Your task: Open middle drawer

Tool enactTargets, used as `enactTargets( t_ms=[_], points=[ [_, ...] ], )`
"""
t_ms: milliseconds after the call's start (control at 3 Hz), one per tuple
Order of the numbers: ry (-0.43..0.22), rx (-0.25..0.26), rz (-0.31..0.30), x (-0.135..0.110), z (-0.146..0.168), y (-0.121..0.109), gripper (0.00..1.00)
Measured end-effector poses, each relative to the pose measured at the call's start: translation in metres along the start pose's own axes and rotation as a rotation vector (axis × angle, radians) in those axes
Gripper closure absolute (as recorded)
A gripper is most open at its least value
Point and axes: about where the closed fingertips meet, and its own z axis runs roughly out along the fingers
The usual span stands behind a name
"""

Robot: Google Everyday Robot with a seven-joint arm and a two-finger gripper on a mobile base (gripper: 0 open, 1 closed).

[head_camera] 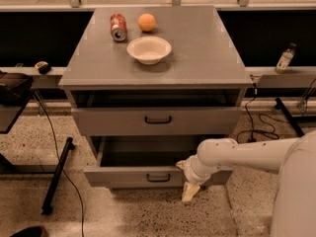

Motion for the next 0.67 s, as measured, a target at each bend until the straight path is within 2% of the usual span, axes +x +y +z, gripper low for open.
enactTargets(
  t_ms=[667],
  points=[
    [-0.025,-0.032,0.05,0.007,0.0185,-0.0082,0.26]
  ],
)
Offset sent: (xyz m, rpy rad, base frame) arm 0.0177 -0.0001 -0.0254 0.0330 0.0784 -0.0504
